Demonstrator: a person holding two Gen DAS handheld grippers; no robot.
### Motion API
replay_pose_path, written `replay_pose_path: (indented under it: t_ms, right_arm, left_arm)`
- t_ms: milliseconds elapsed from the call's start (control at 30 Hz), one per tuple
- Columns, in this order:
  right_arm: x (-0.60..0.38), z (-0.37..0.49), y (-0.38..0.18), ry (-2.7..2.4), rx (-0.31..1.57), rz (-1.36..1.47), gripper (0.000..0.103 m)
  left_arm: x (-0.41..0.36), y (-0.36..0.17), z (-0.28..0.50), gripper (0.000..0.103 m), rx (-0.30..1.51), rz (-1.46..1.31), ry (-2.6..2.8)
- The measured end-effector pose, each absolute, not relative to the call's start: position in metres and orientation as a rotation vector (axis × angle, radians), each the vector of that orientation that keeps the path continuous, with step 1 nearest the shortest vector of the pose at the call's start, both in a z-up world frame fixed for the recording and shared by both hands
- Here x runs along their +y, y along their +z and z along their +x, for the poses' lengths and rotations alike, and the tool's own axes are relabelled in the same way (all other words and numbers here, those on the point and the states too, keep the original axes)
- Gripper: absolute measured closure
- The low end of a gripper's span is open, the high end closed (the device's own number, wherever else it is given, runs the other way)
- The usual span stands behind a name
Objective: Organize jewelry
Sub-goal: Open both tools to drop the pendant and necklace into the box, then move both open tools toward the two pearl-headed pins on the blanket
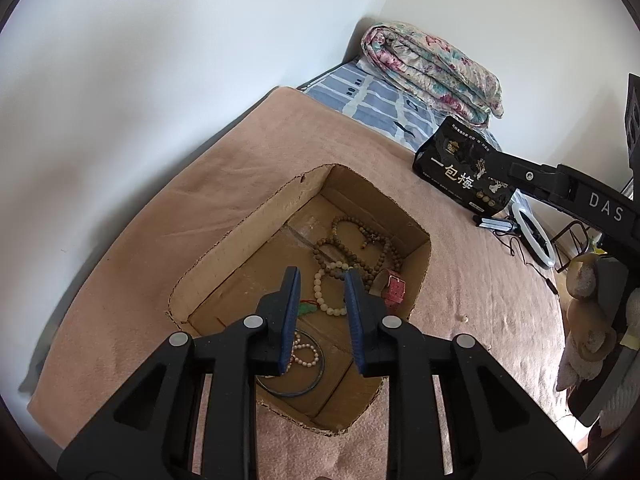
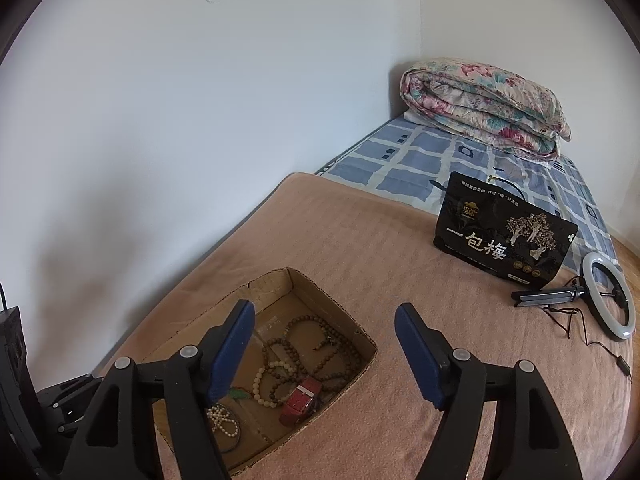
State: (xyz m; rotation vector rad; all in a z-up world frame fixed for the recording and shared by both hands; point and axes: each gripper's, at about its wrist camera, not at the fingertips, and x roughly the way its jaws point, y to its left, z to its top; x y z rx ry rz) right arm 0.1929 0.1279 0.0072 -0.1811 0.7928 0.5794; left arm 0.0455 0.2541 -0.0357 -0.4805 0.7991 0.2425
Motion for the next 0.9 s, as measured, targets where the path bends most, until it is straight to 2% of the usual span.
replay_pose_path:
  t_ms: [467,900]
  right_arm:
    - [0.073,0.189,0.010,0.528,0.783,-0.164,0.019]
    - [-0.005,0.178,0.000,0.458,0.786,-0.125,0.017]
  left_arm:
    - [0.210,-0.030,0.069,0.081,0.799,-0.417,0.181]
    - [0.154,-0.035,0.095,0.081,0.808,-0.353,0.072]
